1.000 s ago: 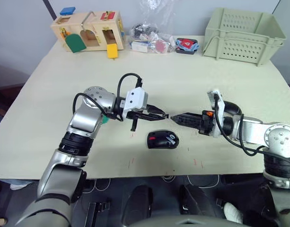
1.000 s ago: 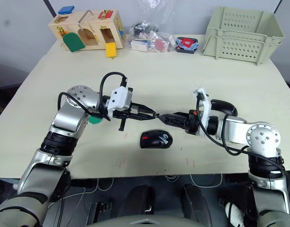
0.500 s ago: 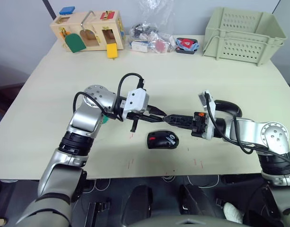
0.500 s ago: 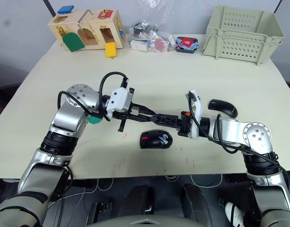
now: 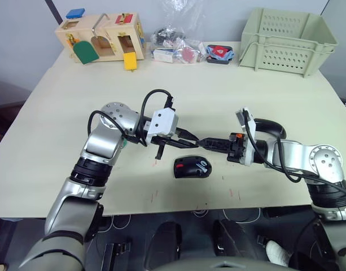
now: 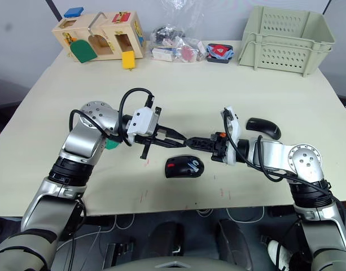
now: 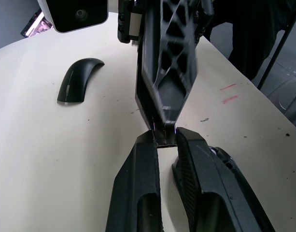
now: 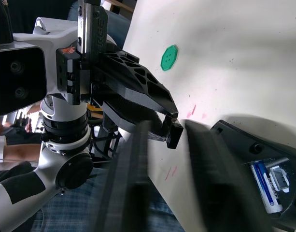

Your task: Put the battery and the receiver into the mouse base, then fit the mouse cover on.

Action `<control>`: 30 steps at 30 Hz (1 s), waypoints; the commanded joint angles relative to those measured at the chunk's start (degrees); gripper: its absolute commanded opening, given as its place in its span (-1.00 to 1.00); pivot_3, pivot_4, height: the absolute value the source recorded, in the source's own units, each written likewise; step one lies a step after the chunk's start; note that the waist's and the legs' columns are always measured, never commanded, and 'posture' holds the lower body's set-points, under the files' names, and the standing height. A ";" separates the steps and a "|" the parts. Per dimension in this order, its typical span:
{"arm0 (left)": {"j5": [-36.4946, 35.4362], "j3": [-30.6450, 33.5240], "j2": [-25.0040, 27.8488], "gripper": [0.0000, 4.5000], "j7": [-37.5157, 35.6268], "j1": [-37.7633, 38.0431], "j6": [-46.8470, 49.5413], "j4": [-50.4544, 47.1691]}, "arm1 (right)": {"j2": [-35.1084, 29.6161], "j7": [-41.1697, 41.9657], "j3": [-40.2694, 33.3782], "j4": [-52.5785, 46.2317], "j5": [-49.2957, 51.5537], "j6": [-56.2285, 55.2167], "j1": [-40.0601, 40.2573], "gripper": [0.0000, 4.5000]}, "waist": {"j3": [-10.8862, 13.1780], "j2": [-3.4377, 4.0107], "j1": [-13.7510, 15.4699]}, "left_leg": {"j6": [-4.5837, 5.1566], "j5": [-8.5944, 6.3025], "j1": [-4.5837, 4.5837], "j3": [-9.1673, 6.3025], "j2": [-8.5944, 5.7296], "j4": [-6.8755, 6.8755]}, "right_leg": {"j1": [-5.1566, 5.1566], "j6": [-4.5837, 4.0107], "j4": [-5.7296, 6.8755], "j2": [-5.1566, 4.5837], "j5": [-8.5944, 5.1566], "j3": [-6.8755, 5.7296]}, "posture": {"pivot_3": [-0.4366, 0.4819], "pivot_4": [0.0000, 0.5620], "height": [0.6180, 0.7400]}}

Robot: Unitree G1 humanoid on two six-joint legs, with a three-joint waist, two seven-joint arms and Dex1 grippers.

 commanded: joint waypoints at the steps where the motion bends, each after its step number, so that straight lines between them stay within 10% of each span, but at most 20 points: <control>1: -0.53 0.10 0.36 -0.98 0.10 -0.14 -0.78 -1.35 | -0.30 0.72 -0.53 -1.66 1.90 -0.55 -0.99 -0.98 | 0.00 0.00 0.00 | 0.00 0.00 -0.01 0.00 0.00 0.00 | -0.01 0.00 0.00 0.00 0.00 0.00 | -0.05 -0.47 1.00; 22: -2.48 0.01 0.52 -0.98 0.14 0.00 1.98 -1.18 | -2.43 3.59 -0.33 -2.18 1.90 0.61 -0.67 -0.98 | 0.00 0.00 0.00 | 0.01 0.01 -0.82 0.00 -0.01 0.09 | -0.85 0.02 0.09 0.00 0.03 0.01 | -0.05 -0.47 1.00; 30: -3.59 0.56 1.55 0.60 -0.33 0.85 2.14 -1.62 | -4.50 4.47 -1.25 -3.42 1.90 -0.85 0.09 -1.00 | 0.00 0.00 0.00 | 0.01 0.01 -0.81 0.01 -0.01 0.09 | -0.85 0.02 0.08 0.00 0.02 0.01 | -0.05 -0.47 1.00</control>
